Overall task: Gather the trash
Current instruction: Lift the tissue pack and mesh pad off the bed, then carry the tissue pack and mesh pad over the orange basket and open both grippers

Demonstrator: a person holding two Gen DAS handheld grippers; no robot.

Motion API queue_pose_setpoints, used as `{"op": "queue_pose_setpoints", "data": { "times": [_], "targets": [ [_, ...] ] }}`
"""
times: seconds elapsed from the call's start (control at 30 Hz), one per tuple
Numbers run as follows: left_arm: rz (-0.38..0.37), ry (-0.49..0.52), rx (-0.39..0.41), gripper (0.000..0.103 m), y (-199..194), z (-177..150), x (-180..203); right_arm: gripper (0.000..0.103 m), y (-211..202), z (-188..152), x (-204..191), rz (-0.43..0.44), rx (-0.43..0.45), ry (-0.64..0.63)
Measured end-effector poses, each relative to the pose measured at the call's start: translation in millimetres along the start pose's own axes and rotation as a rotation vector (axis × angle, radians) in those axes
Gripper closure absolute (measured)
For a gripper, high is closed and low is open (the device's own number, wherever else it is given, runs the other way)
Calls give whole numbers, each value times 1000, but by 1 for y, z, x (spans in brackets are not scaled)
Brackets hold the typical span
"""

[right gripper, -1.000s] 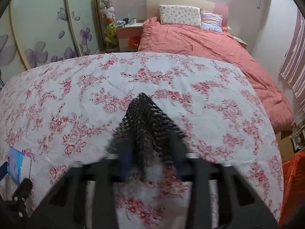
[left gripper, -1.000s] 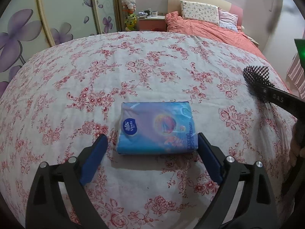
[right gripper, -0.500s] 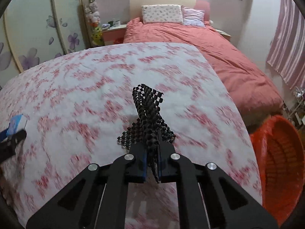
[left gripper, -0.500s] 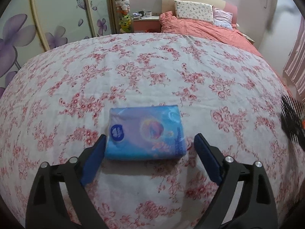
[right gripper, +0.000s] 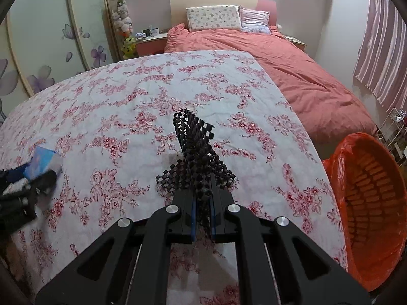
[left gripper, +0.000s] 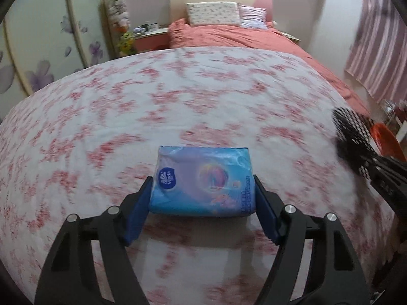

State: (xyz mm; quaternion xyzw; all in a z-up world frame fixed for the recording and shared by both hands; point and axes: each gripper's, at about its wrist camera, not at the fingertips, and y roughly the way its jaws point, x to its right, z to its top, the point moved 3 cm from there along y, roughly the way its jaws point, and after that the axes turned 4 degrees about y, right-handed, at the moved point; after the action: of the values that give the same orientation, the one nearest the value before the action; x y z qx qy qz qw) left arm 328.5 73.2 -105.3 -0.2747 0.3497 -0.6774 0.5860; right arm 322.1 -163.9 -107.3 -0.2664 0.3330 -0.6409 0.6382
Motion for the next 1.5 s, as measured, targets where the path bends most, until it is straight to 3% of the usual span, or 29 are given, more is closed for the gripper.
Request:
{"op": "queue_pose_setpoints", "data": {
  "times": [0.47, 0.63, 1.13, 1.5],
  "targets": [
    [22, -8, -5, 31, 5, -1, 10, 95, 0, -2, 3, 13, -3, 12],
    [-11, -8, 7, 31, -1, -2, 16, 95, -5, -3, 9, 53, 8, 45],
    [-66, 43, 117, 31, -62, 17, 64, 96, -82, 3, 43, 95, 142, 104],
    [-147, 125, 208, 31, -111, 30, 132, 96, -136, 0, 97, 80, 254, 191]
  ]
}}
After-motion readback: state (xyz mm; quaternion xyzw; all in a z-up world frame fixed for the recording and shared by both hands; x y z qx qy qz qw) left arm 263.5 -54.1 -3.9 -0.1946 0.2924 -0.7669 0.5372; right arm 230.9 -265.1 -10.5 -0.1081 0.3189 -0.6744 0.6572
